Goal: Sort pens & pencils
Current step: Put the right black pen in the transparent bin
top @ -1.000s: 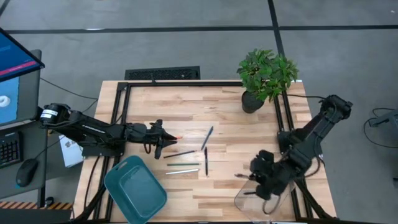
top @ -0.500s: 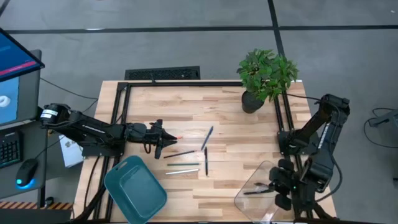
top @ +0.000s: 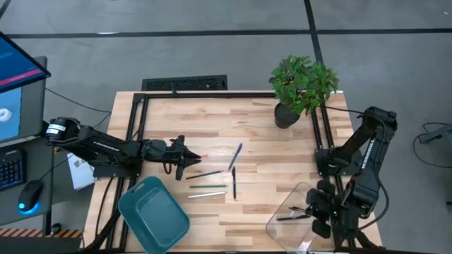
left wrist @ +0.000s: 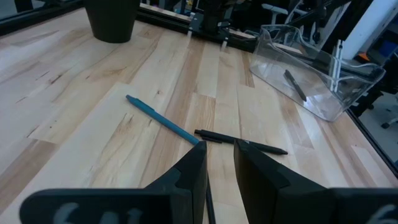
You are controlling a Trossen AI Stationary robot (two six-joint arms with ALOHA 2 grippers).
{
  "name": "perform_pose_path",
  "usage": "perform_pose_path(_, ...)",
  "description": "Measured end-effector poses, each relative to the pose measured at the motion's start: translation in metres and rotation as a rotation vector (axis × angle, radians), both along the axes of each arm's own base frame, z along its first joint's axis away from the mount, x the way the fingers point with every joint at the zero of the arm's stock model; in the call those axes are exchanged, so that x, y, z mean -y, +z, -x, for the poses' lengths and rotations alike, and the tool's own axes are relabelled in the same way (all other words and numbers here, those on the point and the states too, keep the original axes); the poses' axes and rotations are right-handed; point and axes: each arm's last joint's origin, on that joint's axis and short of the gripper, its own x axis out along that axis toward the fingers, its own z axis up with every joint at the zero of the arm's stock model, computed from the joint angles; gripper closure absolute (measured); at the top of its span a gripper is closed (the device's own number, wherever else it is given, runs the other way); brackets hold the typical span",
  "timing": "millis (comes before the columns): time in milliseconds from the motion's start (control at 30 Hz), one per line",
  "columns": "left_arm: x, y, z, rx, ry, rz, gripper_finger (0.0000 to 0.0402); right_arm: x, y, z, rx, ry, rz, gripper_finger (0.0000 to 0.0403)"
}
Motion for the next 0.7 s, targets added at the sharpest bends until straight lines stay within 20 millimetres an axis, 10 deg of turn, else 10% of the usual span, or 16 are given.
perform_pose_path(700, 0.0001, -0.0001, 0.0, -0.001, 0.0, 0.002, 0.033, -0.0055, 0.0021, -0.003, 0.026, -0.009, -0.067, 0.03)
